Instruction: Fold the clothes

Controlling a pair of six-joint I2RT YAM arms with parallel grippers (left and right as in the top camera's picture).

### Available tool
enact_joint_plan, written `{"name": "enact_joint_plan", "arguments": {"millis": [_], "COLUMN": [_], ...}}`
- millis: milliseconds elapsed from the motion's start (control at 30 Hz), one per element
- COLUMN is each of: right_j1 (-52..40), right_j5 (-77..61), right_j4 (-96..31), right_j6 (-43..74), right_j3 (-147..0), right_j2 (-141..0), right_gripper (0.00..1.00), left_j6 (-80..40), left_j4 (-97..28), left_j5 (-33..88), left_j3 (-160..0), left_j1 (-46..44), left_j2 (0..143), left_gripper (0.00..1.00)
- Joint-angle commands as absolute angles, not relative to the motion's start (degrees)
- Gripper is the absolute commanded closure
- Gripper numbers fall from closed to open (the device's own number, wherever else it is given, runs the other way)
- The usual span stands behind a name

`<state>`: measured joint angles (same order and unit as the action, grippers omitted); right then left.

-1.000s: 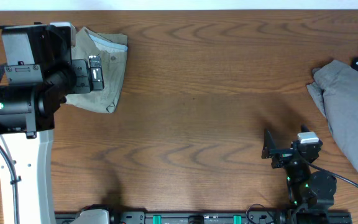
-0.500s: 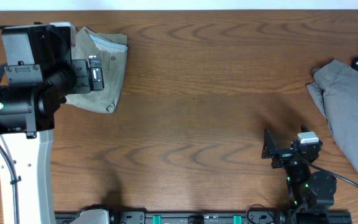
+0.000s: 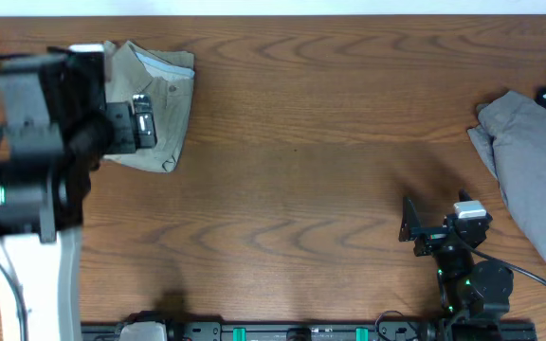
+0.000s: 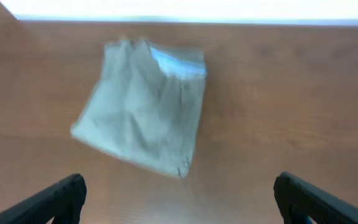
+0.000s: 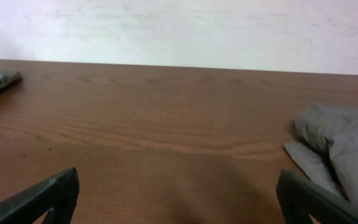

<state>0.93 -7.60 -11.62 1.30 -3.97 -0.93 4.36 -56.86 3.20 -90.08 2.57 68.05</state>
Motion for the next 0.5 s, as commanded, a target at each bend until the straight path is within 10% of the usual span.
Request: {"name": "enact_joint_plan", "arguments": {"millis": [0, 467], "right_j1": [1.2, 1.2], "right_j5": [-7.1, -7.1], "right_j4": [-11.4, -11.4], "right_j6": [2.3, 2.3], "right_j3": [-3.6, -3.6], "right_j2": [-0.4, -0.4], "right_gripper": [0.01, 0.01], "left_j6": [4.7, 4.6], "left_j4": [-49.6, -29.4], "left_j5": [1.8, 1.9], "left_j3": [-82.4, -45.7], "left_j1": [2.6, 3.6], "left_j2": [59.7, 25.0], "left_gripper": [0.02, 0.02]}}
